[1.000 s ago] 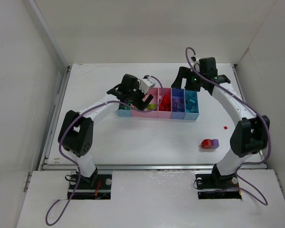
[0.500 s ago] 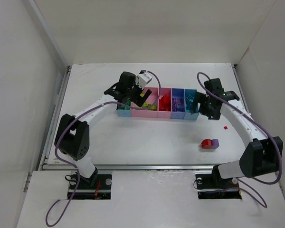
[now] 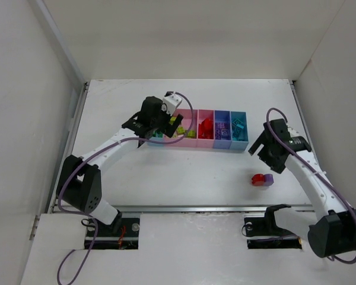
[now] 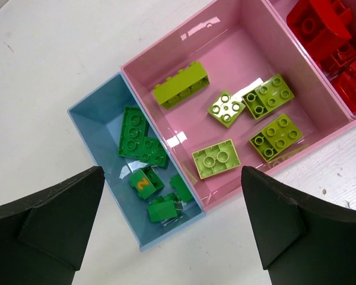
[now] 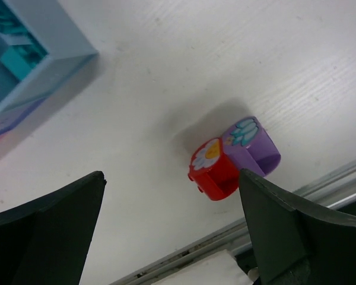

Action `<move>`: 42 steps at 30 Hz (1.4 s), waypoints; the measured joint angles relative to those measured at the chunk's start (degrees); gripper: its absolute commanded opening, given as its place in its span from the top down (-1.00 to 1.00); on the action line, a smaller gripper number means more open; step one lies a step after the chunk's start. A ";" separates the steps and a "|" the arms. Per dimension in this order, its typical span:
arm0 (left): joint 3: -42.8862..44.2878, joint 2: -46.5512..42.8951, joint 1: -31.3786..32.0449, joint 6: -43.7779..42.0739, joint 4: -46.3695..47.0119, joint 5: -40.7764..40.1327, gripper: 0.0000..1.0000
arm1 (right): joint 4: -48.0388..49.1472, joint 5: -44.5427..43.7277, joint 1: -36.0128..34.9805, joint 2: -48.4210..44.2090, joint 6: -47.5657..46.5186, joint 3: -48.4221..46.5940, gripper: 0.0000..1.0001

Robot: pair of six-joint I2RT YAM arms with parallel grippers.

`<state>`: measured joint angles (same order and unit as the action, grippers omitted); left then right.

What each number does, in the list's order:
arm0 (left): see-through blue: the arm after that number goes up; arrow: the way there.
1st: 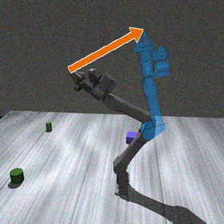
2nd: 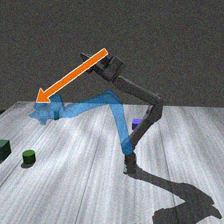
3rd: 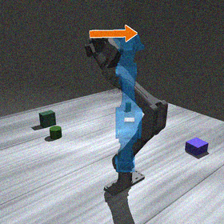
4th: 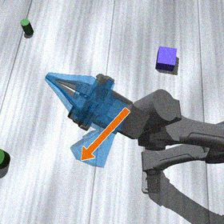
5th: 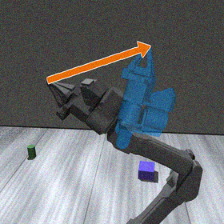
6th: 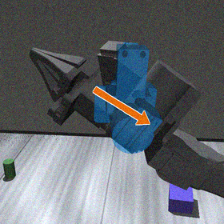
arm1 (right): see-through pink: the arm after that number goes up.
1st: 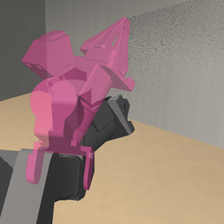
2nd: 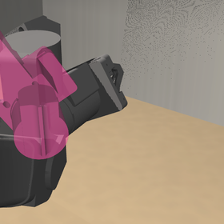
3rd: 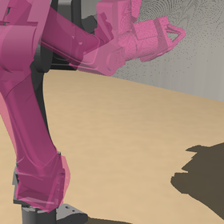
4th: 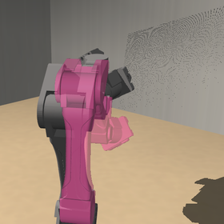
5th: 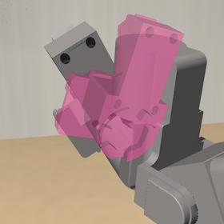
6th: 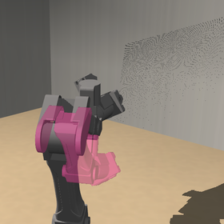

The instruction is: Sort the legos into containers by color

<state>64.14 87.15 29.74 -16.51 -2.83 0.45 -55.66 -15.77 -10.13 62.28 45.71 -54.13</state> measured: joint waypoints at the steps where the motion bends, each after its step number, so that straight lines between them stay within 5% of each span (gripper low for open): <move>1: -0.22 -0.33 0.00 0.13 0.09 -0.04 -0.99 | -0.35 -0.24 0.02 0.22 1.09 0.92 -0.99; 16: -8.00 -8.74 0.59 0.59 3.02 -0.17 -0.99 | -5.60 -1.25 0.48 1.62 13.11 5.92 -0.99; 27: -10.47 -11.17 0.68 0.57 4.07 -0.11 -0.99 | -4.96 0.59 1.90 10.43 13.68 6.19 -0.99; 32: -11.98 -11.26 0.68 0.57 4.24 0.76 -0.99 | -2.60 3.08 2.56 9.46 16.04 10.73 -0.79; 42: -12.04 -11.26 1.09 0.57 4.28 2.05 -0.99 | 0.09 1.60 2.99 7.30 18.21 11.96 -0.07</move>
<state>52.10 75.90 30.83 -15.94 1.45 2.50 -55.57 -14.17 -7.14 69.58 63.92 -42.17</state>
